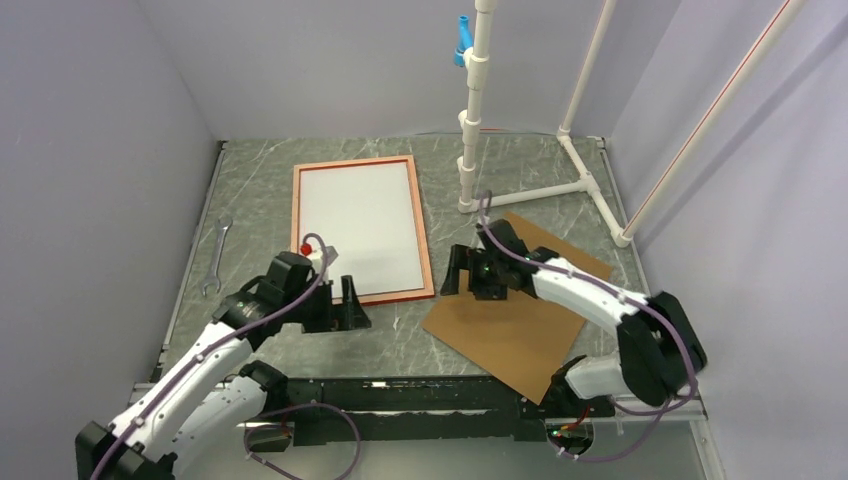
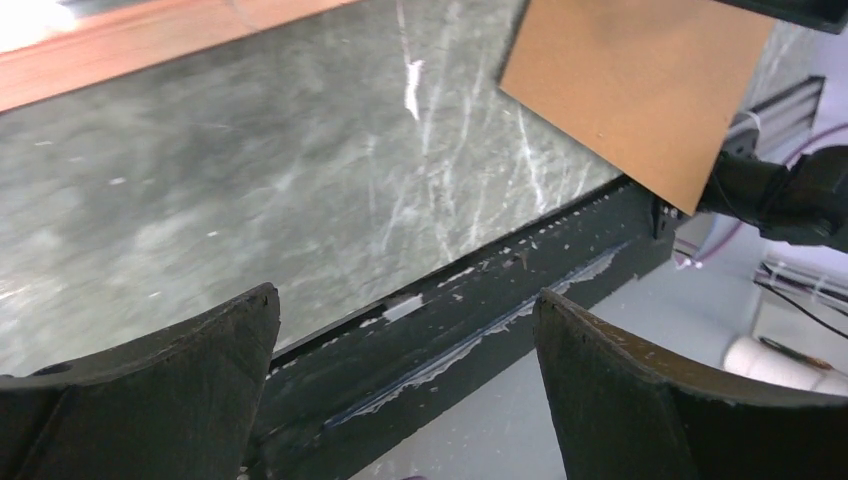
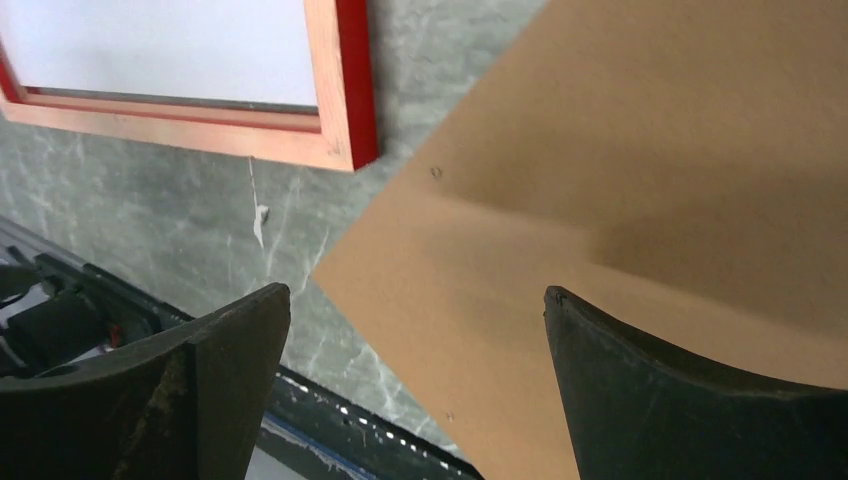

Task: Put the photo into the frame
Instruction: Move the photo frame item to the center of the board.

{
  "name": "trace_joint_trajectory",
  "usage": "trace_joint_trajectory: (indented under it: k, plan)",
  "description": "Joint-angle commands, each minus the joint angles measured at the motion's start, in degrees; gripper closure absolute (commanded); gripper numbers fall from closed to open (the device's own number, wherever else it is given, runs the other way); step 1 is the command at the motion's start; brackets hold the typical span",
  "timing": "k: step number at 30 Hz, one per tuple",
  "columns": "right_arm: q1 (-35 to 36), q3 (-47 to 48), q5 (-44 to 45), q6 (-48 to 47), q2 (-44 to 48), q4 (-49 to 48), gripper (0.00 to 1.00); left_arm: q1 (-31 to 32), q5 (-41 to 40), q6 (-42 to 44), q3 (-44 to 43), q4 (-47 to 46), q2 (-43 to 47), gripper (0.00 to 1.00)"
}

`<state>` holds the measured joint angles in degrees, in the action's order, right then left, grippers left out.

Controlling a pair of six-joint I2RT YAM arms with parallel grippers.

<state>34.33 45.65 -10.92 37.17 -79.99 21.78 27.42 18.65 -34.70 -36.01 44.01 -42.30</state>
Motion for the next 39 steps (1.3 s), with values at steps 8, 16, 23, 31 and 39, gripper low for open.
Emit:
trace_joint_trajectory:
  k: [8, 16, 23, 31, 39]
  plan:
    - [-12.82, -12.08, -5.83, 2.68, 23.58, 7.95, 0.00, 14.59, 6.41, -15.66, 5.50, -36.27, -15.79, 0.01]
    - [-17.71, -9.61, 4.77, 5.63, 30.73, 23.89, 0.00, 18.11, 6.31, -25.53, 12.16, -58.32, -27.32, 0.06]
    - [-20.12, -4.71, 16.59, 11.72, 35.43, 33.58, 0.00, 19.05, 5.02, -29.71, 16.60, -70.33, -33.98, 0.10]
    - [-21.40, -3.40, 20.70, 15.82, 37.36, 37.51, 0.00, 20.11, 3.91, -35.16, 19.84, -87.32, -44.11, 0.19]
    - [-21.69, -4.52, 17.36, 15.07, 37.42, 35.83, 0.00, 22.74, 1.12, -40.23, 20.25, -103.45, -55.93, 0.33]
